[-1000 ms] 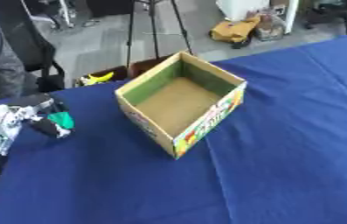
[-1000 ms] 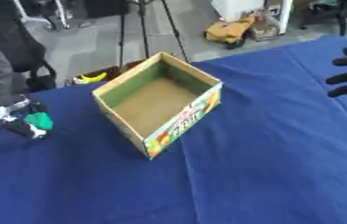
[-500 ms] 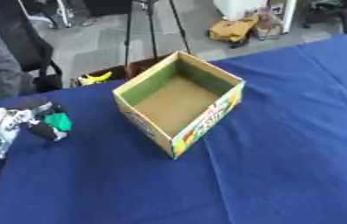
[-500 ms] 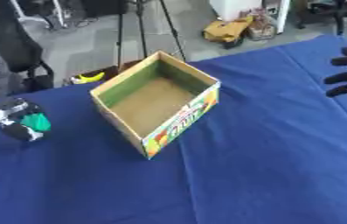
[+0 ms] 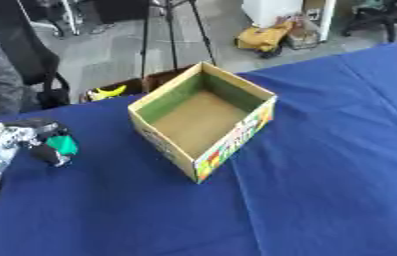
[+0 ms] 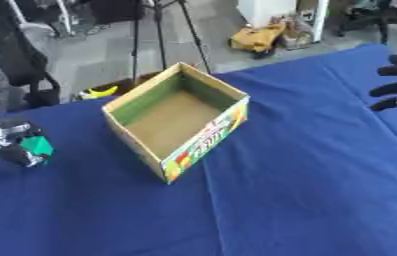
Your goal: Pick up objects on the table and place them in the box.
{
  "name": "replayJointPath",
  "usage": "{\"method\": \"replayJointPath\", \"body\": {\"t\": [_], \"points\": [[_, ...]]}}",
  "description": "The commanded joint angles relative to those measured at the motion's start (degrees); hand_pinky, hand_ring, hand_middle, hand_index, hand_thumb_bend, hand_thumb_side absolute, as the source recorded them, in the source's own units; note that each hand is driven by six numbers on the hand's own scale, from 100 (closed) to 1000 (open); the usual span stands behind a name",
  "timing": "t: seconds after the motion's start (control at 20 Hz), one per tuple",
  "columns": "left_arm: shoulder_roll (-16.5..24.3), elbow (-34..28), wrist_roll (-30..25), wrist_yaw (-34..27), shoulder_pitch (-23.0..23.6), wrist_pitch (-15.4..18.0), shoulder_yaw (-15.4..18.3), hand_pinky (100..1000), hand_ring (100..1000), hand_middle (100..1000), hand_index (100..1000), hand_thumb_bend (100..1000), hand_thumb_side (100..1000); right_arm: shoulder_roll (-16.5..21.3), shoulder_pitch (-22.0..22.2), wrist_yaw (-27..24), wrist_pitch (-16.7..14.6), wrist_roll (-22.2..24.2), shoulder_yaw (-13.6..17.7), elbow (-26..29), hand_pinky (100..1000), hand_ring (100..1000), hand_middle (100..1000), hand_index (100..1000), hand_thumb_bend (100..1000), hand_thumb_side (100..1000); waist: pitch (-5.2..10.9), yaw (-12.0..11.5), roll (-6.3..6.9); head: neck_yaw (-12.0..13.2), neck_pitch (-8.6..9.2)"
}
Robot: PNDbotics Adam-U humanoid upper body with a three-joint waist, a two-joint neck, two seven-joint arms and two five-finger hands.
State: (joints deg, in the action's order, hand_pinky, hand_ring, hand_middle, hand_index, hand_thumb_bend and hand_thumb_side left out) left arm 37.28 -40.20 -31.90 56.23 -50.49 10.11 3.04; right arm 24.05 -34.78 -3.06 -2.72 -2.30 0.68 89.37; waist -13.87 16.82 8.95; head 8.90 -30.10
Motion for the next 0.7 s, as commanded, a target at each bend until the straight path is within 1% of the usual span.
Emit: {"method": "replayJointPath", "body": {"t": [0.05,0.15,0.25,0.5,0.7], "points": [[2.81,-0.87,-1.03,0.72,-0.7,-0.07,0.12,781,761,734,792,232,243,1.23,-0.74,-0.13,-0.07,0.14,0.46,0.4,532,627,725,858,100,845,1.43,-0.03,-0.61,-0.19,0.22],[2.89,-0.85,-1.72,0.85,-0.7,0.04,0.07,787,767,741,796,259,250,1.24,-0.71,-0.15,-0.07,0.15,0.47,0.36,532,627,725,858,100,845,1.49,-0.01,-0.62,-0.25,0.12],[3.0,-0.82,-2.86,0.96,-0.75,0.22,-0.02,792,776,751,803,312,259,1.24,-0.68,-0.16,-0.08,0.18,0.48,0.34,532,627,725,858,100,844,1.58,-0.04,-0.64,-0.28,0.06],[3.09,-1.11,-5.01,1.02,-0.72,0.59,-0.09,794,782,768,820,358,272,1.17,-0.55,-0.16,-0.08,0.22,0.5,0.28,533,627,725,858,100,845,1.77,-0.18,-0.7,-0.45,0.05],[3.55,-1.07,-7.35,1.22,-0.63,0.51,-0.26,807,793,781,826,374,281,1.17,-0.4,-0.15,-0.07,0.2,0.57,0.14,533,627,725,858,100,845,2.04,-0.14,-0.78,-0.56,-0.07]]}}
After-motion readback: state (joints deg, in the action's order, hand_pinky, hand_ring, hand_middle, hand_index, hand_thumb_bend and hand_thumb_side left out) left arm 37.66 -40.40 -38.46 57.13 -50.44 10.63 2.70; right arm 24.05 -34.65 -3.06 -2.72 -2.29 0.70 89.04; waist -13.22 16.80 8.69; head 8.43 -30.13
